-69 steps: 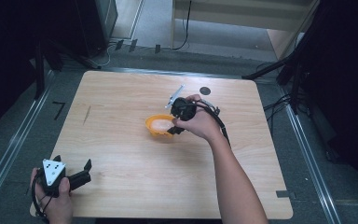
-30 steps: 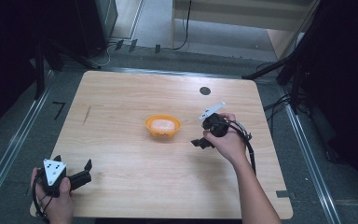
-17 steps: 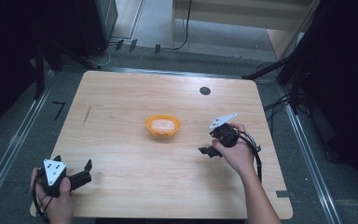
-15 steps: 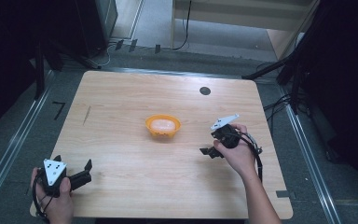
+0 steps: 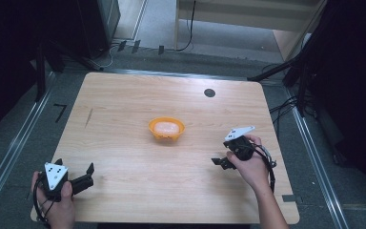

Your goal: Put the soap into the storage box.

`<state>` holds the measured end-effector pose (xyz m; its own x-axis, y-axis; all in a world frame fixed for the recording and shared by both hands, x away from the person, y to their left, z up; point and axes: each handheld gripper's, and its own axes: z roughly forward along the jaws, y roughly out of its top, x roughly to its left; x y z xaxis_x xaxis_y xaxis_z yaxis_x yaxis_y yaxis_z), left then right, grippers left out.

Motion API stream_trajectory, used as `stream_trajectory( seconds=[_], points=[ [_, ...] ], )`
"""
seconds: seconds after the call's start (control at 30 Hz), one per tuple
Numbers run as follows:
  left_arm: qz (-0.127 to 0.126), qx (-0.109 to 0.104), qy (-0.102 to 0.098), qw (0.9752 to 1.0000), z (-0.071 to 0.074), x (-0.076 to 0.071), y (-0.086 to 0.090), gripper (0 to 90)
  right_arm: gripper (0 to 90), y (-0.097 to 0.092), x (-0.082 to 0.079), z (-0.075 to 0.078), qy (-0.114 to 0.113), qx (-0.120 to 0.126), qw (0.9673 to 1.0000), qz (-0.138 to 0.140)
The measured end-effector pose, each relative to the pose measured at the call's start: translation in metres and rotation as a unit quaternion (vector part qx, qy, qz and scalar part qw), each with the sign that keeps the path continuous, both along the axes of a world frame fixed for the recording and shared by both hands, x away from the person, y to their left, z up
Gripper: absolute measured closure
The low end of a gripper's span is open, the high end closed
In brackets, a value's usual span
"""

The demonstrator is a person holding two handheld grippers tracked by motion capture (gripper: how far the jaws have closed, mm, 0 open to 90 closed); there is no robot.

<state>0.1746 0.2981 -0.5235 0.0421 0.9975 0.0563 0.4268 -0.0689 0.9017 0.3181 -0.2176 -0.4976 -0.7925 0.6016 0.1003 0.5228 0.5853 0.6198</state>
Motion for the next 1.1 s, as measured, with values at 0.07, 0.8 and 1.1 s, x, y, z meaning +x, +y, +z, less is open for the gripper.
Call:
stream_trajectory(
  seconds=[0.07,0.8,1.1],
  points=[
    [0.000,0.000,0.000,1.0000,0.000,0.000,0.000,0.0,16.0,-0.003,-0.002,-0.001,-0.001,0.000,1.0000,-0.004],
    [-0.001,0.005,0.000,1.0000,0.000,0.000,-0.001,0.0,13.2,-0.038,-0.030,-0.015,-0.006,0.027,0.9990,-0.034],
    [-0.002,0.007,0.000,1.0000,0.000,0.000,-0.001,0.0,13.1,-0.049,-0.041,-0.021,-0.017,0.035,0.9983,-0.044]
  ],
)
